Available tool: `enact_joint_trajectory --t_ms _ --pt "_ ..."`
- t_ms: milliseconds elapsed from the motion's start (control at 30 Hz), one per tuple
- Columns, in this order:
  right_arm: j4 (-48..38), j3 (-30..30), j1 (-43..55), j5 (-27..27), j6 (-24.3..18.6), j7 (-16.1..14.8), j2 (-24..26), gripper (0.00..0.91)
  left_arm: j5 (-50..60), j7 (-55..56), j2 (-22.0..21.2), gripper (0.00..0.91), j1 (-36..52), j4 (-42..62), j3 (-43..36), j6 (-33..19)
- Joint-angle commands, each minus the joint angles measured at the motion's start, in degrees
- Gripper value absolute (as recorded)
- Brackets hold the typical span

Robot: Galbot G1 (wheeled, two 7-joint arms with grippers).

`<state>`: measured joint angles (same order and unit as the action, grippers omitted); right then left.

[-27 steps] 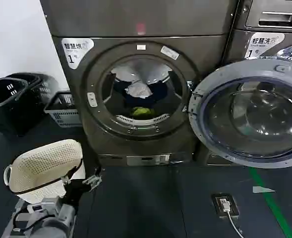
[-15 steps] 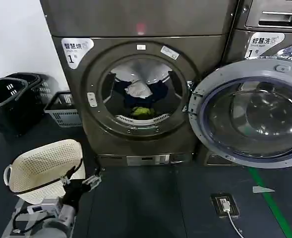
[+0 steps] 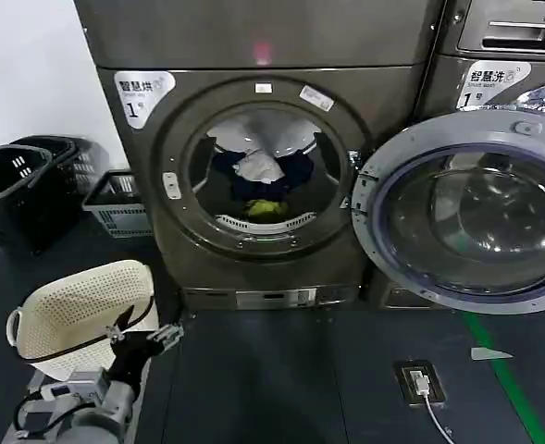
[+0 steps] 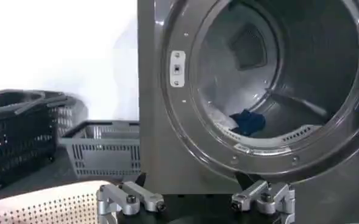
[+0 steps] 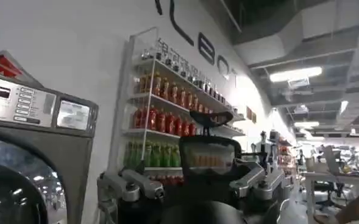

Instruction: Grasp the clothes from the dryer.

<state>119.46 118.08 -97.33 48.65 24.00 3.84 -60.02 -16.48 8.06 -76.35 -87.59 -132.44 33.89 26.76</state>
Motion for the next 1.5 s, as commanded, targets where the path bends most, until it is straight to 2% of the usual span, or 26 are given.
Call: enact_joint_trajectory --t_ms 33,933,1300,1500 --pt "0.09 -0.15 -0.01 -0.1 -0.36 -0.1 0.08 0.907 0.28 -0.18 -0.11 0.907 -0.02 0.02 0.05 -0.23" --pt "0.73 -0.11 -0.47 1.62 -3.29 0.29 -0.49 0.907 0.26 -1.03 -0.1 0.907 0.01 -0.76 0.43 -0.25" --pt "0.83 -0.86 -0.52 1.8 -8.35 -0.44 -0.59 0.907 0.37 -1.51 -0.23 0.907 0.34 -0.77 0.3 -0.33" --pt "0.66 -0.5 -0.81 1.78 -9.15 -0.46 -0.46 0.907 0.29 -1.7 0.4 0.907 1.2 -0.46 0.38 -0.76"
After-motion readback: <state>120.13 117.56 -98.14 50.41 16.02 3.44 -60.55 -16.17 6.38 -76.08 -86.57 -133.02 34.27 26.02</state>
